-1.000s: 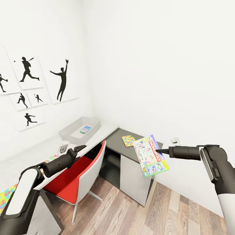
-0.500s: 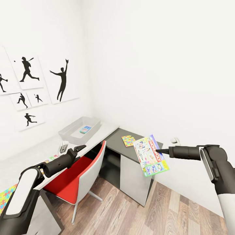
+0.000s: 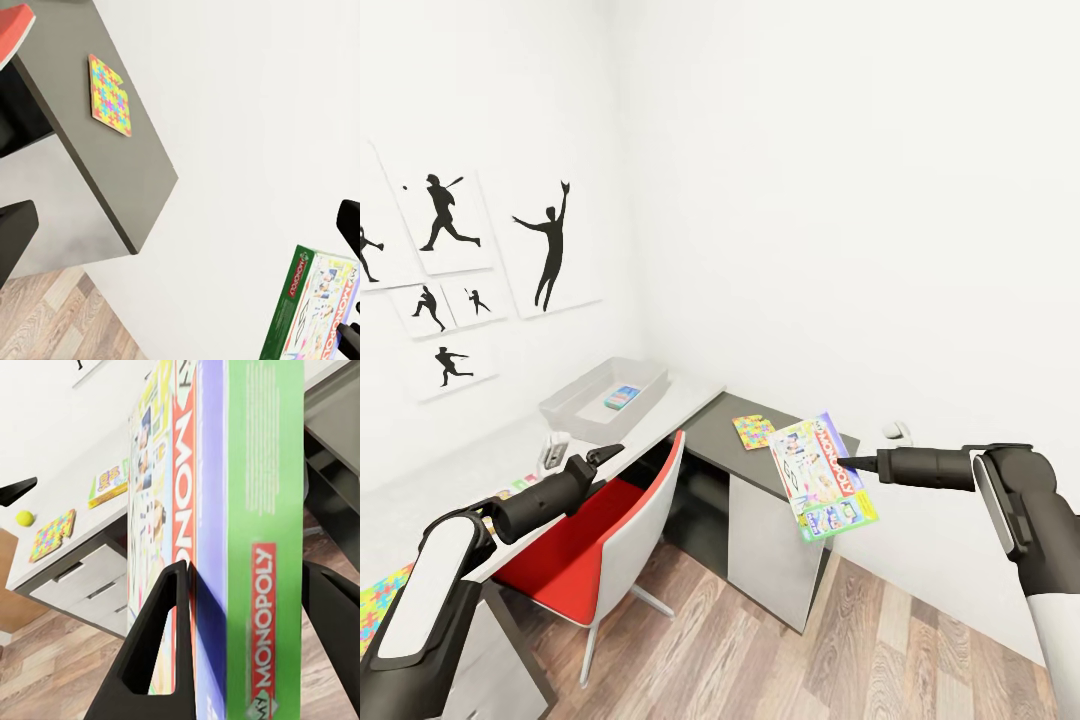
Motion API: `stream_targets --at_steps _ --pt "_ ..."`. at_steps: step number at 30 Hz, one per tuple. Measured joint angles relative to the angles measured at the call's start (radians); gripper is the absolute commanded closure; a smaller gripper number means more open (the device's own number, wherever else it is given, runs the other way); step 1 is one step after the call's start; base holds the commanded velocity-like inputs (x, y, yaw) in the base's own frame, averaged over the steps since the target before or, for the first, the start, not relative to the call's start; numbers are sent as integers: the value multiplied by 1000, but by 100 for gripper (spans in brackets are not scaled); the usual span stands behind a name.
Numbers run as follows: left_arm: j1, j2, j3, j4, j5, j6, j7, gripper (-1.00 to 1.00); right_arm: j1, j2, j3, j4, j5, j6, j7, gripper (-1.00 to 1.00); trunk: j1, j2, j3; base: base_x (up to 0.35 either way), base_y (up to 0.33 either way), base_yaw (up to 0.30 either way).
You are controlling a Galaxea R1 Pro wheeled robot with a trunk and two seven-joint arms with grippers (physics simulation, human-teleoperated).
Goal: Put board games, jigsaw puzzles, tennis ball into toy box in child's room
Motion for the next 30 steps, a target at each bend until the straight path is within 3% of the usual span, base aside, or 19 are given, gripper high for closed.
stream_targets --at_steps 7,18,30 --pt "0 0 1 0 0 0 0 -100 0 0 2 1 0 0 0 100 0 0 0 12 0 0" --pt "8 27 56 -1 4 4 -19 -100 -10 4 2 -3 4 0 -11 100 -1 0 0 227 0 25" --pt "10 31 62 -2 4 5 -22 -100 -12 5 11 -4 8 -1 -14 100 -1 0 0 323 -48 222"
